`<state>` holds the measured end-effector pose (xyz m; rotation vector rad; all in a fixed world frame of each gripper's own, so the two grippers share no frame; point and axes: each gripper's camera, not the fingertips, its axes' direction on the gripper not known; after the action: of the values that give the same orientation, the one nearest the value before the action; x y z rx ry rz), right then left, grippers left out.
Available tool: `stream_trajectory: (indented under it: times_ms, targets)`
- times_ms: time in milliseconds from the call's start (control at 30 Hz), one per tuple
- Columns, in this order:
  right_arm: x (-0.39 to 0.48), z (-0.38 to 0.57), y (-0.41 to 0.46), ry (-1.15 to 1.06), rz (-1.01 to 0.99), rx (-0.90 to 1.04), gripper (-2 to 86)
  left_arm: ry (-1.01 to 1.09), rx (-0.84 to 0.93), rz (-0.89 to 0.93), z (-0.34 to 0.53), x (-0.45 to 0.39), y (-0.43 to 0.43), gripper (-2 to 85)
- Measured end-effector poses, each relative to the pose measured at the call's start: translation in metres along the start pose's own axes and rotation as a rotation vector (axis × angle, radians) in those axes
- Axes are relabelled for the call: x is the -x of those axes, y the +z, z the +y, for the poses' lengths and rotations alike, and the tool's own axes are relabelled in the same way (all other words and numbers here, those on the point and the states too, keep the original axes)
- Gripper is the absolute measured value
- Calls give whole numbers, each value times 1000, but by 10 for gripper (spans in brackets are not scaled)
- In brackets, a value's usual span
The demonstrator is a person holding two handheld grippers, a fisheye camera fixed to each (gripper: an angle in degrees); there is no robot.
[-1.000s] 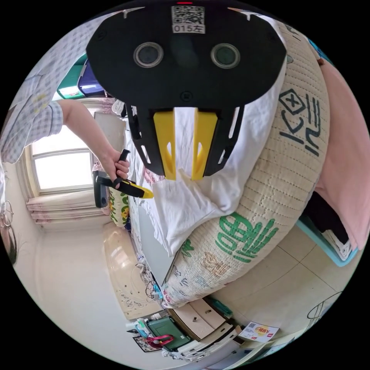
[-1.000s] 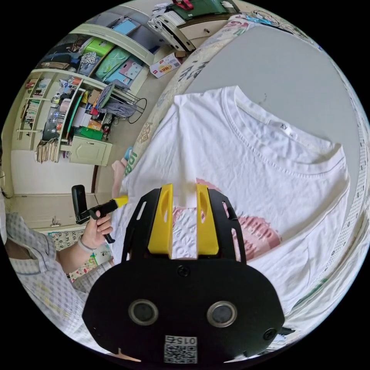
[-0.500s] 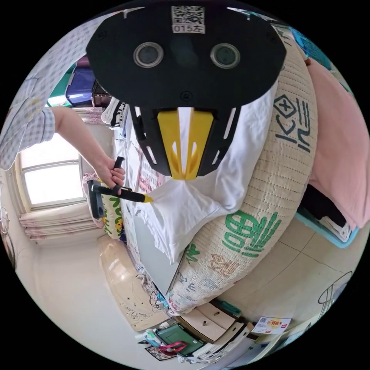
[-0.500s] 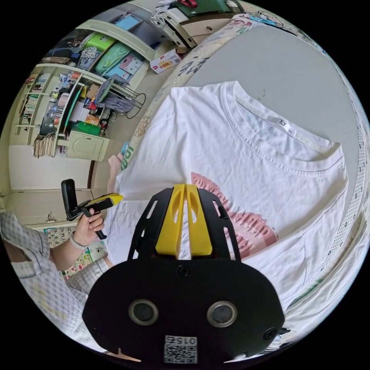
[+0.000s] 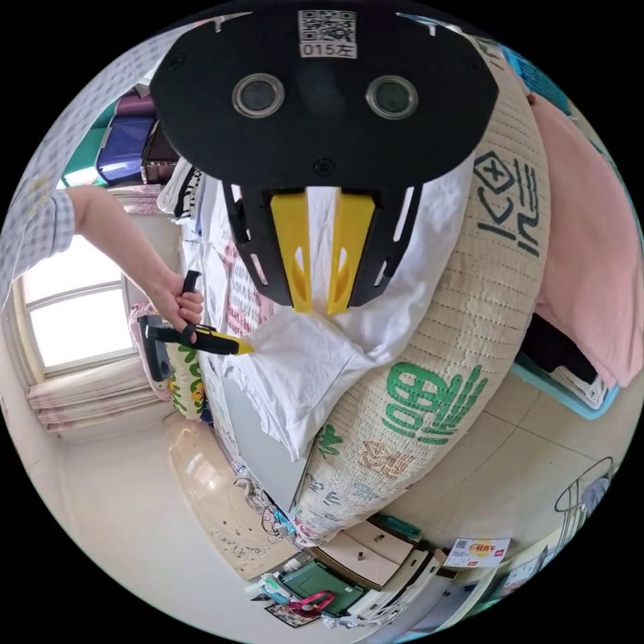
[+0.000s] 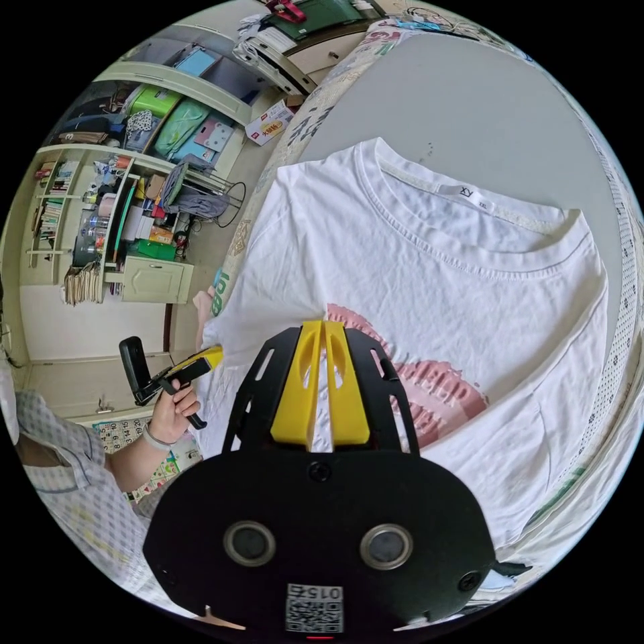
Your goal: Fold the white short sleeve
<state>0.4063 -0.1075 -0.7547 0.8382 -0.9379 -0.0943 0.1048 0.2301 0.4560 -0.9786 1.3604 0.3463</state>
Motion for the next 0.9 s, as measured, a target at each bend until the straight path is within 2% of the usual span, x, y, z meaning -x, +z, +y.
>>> stream_trajectory:
  times_ms: [300,467,667,800,900]
  targets:
    - [1,19,1,-3,4,7,-2,-84,-45,183,-8,-5,9,76]
    - [-4,34,0,2,-3,7,-2,-104,-57,182,-7,-9,3,9]
    - [-5,52,-7,-10,5,-1,-2,-188,-93,188,4,-4,-34,-4]
    - [-7,64,-5,-8,43,5,-2,-193,-47,109,8,-9,-42,-5]
    - [-10,72,3,-5,38,20,-2,-219,-48,129,8,-10,-45,5]
